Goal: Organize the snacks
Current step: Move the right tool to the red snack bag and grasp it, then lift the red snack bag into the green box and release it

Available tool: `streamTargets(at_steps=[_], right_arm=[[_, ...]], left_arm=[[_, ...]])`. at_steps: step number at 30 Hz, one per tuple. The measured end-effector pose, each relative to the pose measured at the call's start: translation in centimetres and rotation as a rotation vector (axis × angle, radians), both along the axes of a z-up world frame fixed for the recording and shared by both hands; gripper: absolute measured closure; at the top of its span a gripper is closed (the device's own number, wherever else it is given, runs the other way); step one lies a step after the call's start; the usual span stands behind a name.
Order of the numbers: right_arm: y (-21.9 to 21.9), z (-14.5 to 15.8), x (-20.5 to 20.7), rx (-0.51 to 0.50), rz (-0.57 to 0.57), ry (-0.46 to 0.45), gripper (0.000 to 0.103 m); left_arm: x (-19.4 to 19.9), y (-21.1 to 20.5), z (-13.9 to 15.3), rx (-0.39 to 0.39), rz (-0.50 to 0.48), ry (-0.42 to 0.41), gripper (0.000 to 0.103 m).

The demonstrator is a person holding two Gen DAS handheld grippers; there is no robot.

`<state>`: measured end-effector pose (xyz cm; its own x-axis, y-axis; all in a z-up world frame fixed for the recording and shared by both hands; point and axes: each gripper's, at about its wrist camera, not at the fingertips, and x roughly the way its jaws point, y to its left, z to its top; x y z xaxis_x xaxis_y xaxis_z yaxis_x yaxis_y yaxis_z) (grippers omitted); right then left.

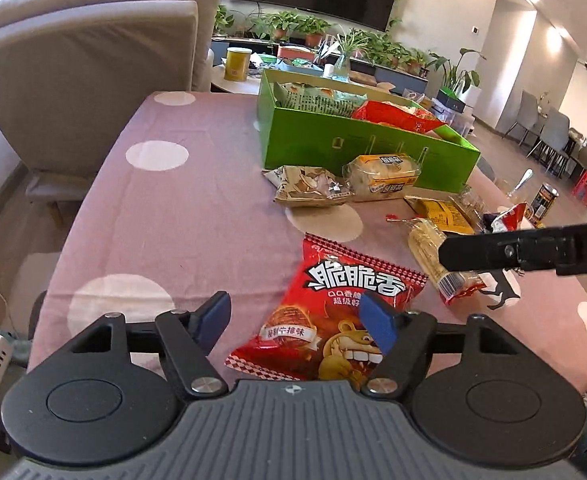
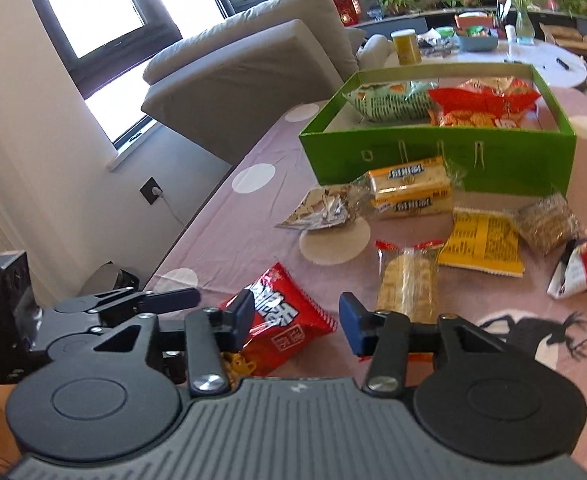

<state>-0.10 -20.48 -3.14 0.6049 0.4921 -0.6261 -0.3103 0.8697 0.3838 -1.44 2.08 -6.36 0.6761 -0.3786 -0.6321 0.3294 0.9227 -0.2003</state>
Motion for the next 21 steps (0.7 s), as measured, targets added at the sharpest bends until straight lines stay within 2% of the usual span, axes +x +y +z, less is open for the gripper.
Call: streamTargets(at_steps=[13,21], right_arm=[[1.3,-1.9,0.7,0.050,0.004,0.138,0.039],[2.1,-2.8,1.8,0.049,-0.012,0.179,0.039]], left_arm=[[-1.2,-0.3,-0.6,-0.042,-0.056,0.046,0.034],[-1.2,-2.7,-0.7,0.000,-0.104,0.039,0.030]])
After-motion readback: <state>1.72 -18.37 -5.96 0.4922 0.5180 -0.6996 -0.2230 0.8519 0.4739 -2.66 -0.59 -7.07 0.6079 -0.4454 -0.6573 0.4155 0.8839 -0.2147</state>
